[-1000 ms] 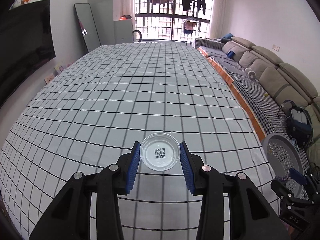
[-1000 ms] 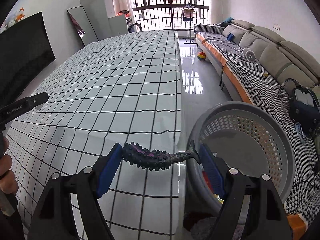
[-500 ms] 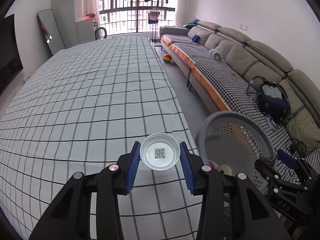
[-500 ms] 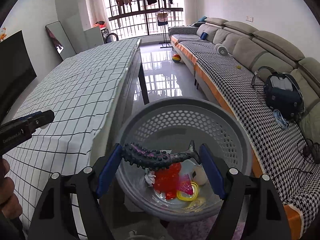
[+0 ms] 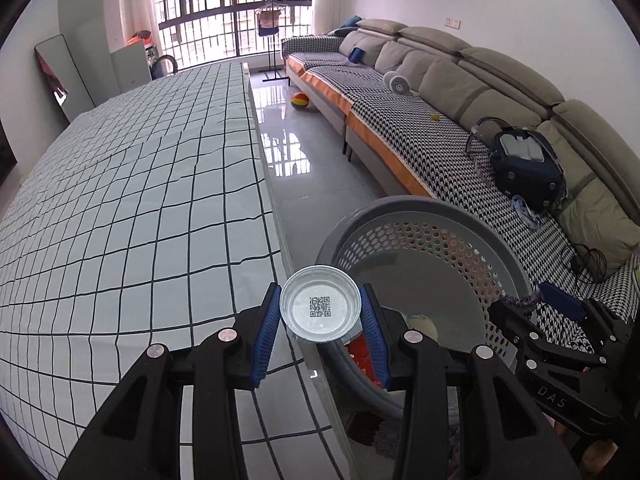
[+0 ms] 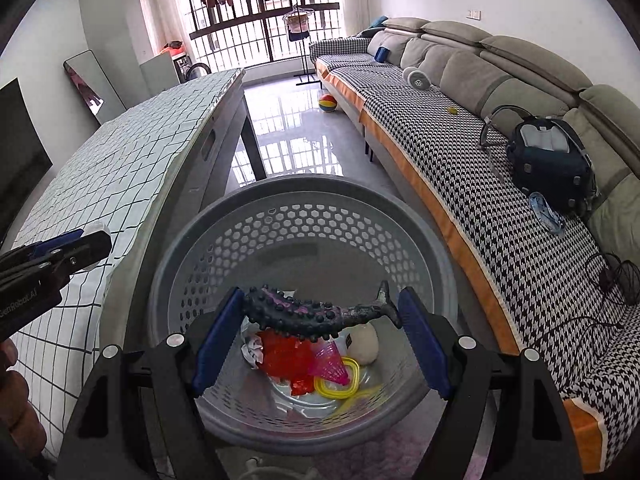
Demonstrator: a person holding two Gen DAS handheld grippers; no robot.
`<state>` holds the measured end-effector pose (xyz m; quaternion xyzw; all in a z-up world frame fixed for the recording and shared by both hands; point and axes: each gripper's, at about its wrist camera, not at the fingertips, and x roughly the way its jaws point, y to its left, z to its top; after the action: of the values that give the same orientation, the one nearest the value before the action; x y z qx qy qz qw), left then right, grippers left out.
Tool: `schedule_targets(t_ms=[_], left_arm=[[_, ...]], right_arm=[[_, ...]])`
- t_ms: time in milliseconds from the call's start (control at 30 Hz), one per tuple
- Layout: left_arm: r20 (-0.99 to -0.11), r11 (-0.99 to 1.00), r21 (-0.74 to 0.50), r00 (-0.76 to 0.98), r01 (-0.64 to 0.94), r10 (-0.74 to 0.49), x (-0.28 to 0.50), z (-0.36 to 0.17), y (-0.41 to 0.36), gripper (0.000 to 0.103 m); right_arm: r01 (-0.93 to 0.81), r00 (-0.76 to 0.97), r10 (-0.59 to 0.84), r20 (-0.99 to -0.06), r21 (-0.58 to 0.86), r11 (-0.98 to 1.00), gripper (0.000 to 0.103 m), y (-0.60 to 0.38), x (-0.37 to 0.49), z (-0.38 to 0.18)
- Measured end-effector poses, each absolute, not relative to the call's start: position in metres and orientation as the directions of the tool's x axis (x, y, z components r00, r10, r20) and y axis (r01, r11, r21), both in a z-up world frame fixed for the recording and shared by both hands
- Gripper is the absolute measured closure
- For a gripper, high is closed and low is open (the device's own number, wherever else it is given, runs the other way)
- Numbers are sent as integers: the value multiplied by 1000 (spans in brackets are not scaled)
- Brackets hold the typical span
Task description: Collect trash
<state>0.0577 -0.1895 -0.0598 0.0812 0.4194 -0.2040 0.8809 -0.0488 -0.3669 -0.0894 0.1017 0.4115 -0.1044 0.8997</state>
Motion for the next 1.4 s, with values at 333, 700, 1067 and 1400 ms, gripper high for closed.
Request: schedule_targets(t_ms=[333, 700, 1067, 1400], left_arm=[[-780, 896, -14, 556, 443, -287, 54, -63, -200, 42], [-776, 899, -2, 566, 438, -278, 50, -60, -206, 39], [-771, 910, 7, 582, 415, -260, 46, -56, -202, 27], [-760, 918, 19, 603, 397, -245, 43, -52, -196, 19]], right_arm=[[273, 661, -111, -742, 99, 957, 20, -380, -47, -88], [296, 666, -115, -737, 119, 948, 20, -381, -55, -87], [315, 656, -131, -743, 111, 943, 20, -375, -60, -86], [320, 653, -144, -744, 98, 942, 20, -370, -65, -85]])
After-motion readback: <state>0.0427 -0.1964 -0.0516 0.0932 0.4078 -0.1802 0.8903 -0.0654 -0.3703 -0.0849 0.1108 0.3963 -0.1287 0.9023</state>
